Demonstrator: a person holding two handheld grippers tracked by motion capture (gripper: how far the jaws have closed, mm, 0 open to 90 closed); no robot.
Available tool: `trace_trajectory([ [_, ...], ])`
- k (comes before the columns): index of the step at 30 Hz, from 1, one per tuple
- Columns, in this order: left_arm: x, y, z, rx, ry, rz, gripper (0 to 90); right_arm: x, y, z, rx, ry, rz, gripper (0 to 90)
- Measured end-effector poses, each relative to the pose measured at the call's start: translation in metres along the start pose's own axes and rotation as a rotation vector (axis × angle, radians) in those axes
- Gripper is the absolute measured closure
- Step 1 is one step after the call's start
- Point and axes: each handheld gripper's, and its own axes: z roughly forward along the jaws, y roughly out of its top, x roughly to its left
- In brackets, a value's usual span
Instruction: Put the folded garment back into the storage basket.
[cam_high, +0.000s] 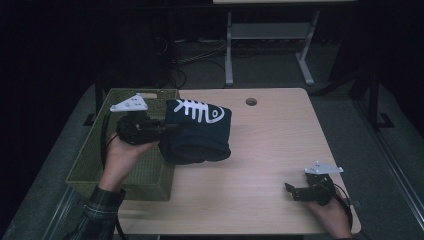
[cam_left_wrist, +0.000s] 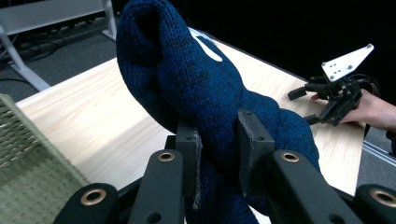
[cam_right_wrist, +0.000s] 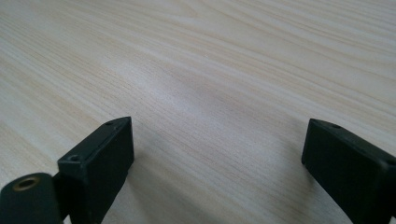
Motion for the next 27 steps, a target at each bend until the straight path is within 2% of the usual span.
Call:
trace_trajectory([
  [11,0.011,0.001,-0.027,-0.027,0.028,-0.017,73.0,0.0,0.0,0.0,-0.001,0.0,0.002,8.7],
  [27,0.033,-0.002,-0.073,-0.057,0.105,-0.037,73.0,0.0,0.0,0.0,-0.001,-0.006,0.005,8.7],
])
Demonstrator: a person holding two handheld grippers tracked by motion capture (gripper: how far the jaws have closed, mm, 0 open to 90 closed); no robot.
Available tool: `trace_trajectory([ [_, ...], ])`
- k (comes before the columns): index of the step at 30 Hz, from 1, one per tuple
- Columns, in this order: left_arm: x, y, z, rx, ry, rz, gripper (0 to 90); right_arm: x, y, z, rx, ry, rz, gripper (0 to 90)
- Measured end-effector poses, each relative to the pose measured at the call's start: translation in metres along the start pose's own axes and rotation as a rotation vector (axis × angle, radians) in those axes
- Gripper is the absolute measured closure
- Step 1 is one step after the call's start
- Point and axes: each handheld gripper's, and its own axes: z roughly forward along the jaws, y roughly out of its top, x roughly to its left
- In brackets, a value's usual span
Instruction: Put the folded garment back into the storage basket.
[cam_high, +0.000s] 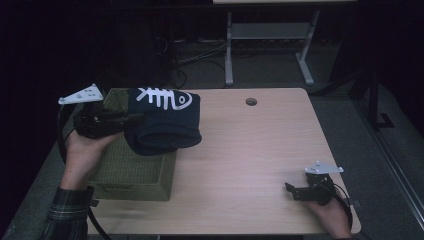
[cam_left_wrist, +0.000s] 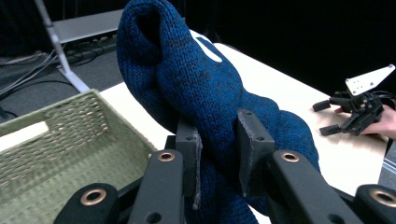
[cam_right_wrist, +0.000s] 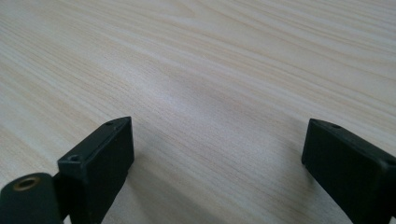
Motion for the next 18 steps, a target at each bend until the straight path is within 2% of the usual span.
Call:
trace_trajectory([
  [12,0.014,-0.005,-0.033,-0.024,0.056,-0.021,73.0,0.0,0.0,0.0,0.002,-0.003,0.006,8.7],
  [18,0.024,-0.013,-0.047,-0.031,0.088,-0.043,73.0,0.0,0.0,0.0,0.002,-0.005,0.008,8.8],
])
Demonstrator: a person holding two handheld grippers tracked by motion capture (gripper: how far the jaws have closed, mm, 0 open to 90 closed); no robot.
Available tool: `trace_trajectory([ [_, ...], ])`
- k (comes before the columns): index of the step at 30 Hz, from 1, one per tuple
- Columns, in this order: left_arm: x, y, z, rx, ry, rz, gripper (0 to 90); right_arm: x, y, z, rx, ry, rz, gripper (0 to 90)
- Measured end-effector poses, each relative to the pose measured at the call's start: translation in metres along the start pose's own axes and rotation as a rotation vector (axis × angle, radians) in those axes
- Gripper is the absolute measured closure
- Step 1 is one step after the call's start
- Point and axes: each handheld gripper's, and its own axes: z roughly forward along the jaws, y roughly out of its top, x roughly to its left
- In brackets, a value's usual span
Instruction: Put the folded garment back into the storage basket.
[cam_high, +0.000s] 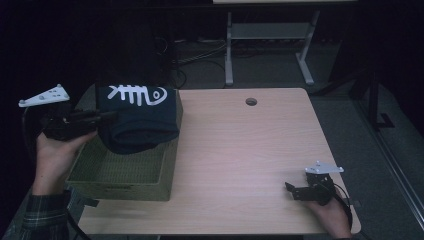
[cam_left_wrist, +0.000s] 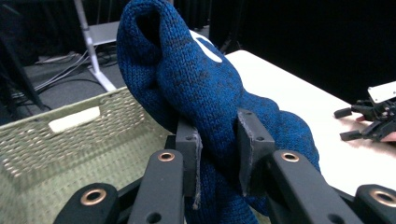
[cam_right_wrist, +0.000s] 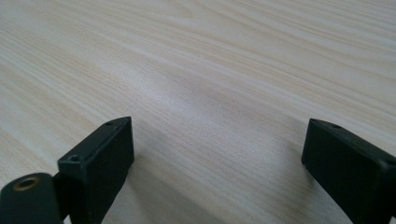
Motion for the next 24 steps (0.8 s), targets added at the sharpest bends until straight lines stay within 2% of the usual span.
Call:
trace_trajectory([
  [7,0.012,-0.013,-0.003,0.02,0.004,-0.02,73.0,0.0,0.0,0.0,0.001,-0.003,0.002,8.7],
  [13,0.021,-0.026,0.0,0.04,-0.019,-0.036,73.0,0.0,0.0,0.0,0.0,-0.006,0.006,8.7],
  [24,0.032,-0.049,-0.002,0.096,-0.025,-0.044,72.9,0.0,0.0,0.0,-0.001,-0.008,0.007,8.7],
])
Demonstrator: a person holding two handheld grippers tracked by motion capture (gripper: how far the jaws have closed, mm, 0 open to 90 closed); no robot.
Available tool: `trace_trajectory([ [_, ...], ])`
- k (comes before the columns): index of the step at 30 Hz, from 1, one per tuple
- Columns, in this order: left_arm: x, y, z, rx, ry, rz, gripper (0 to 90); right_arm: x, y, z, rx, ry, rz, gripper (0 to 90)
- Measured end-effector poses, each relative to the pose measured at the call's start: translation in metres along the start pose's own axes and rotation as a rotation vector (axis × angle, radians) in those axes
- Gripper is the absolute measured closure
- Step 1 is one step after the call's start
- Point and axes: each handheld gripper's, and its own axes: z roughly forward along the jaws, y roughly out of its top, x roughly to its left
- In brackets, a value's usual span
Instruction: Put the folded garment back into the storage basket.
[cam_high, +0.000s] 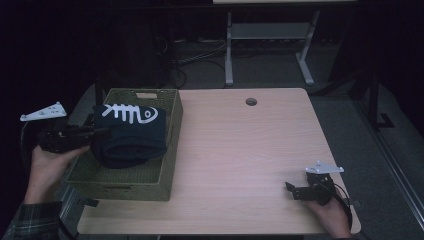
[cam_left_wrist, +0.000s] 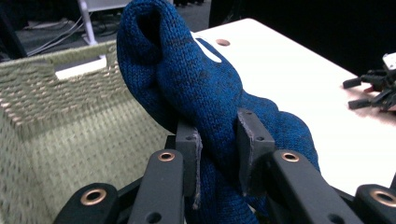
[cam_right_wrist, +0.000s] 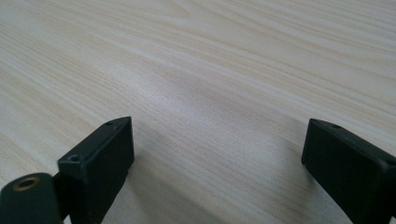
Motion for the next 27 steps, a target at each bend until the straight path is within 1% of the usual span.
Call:
trace_trajectory([
  [7,0.006,-0.013,-0.004,0.026,-0.003,-0.007,72.9,0.0,0.0,0.0,-0.001,-0.004,-0.001,8.8],
  [10,0.007,-0.017,-0.005,0.038,-0.005,-0.01,73.0,0.0,0.0,0.0,-0.001,-0.005,0.0,8.7],
  [13,0.007,-0.02,-0.006,0.056,-0.008,0.0,72.9,-0.001,0.0,0.0,-0.001,-0.005,0.0,8.8],
  [16,0.006,-0.022,-0.004,0.056,-0.018,-0.003,72.9,-0.001,0.0,0.0,-0.001,-0.006,0.0,8.7],
  [19,0.004,-0.022,0.001,0.063,-0.045,0.003,72.9,-0.001,0.0,0.0,-0.001,-0.006,0.0,8.7],
  [25,0.007,-0.023,0.015,0.101,-0.063,0.003,72.9,-0.001,0.0,0.0,-0.001,-0.006,0.001,8.7],
  [27,0.008,-0.023,0.022,0.11,-0.074,0.006,72.9,-0.001,0.0,0.0,-0.001,-0.006,0.001,8.8],
])
